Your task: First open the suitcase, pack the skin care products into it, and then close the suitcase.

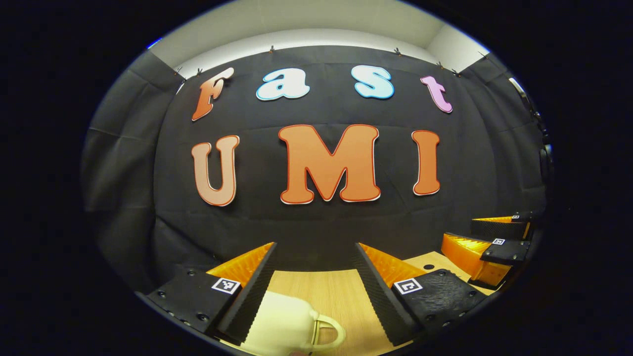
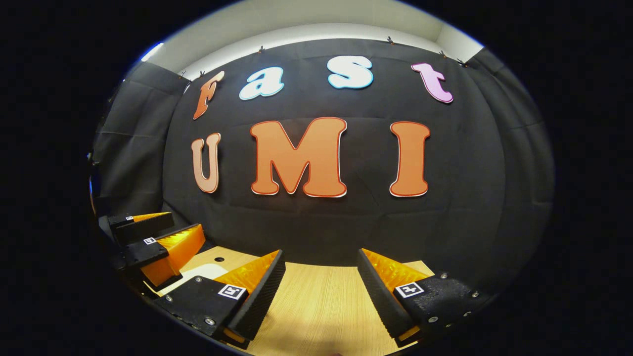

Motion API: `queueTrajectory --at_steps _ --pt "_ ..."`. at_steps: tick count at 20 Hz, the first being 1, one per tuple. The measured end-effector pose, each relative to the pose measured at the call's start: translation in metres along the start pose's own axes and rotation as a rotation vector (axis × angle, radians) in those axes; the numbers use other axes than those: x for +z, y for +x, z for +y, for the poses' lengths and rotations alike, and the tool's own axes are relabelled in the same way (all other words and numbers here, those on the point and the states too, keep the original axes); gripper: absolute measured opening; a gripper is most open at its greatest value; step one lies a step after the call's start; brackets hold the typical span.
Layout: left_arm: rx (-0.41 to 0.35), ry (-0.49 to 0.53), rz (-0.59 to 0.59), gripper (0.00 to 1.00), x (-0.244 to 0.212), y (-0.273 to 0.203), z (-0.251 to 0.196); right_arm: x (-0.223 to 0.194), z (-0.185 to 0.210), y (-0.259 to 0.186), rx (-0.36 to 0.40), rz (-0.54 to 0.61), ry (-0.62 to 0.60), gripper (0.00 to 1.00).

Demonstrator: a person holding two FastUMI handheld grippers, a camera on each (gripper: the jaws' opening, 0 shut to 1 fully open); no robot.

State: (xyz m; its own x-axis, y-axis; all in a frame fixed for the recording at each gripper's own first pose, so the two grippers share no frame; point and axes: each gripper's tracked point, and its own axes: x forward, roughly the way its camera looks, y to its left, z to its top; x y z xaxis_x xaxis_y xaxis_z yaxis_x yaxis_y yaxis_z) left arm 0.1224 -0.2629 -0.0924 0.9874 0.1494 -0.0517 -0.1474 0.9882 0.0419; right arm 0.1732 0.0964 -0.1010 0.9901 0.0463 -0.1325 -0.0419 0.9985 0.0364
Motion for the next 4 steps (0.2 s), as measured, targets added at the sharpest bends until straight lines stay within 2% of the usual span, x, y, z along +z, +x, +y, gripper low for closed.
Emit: queueTrajectory --at_steps 4 --pt "-0.009 0.009 0.039 0.97 -0.016 -0.001 0.000 -0.006 0.006 -0.001 0.022 0.012 0.003 0.94"
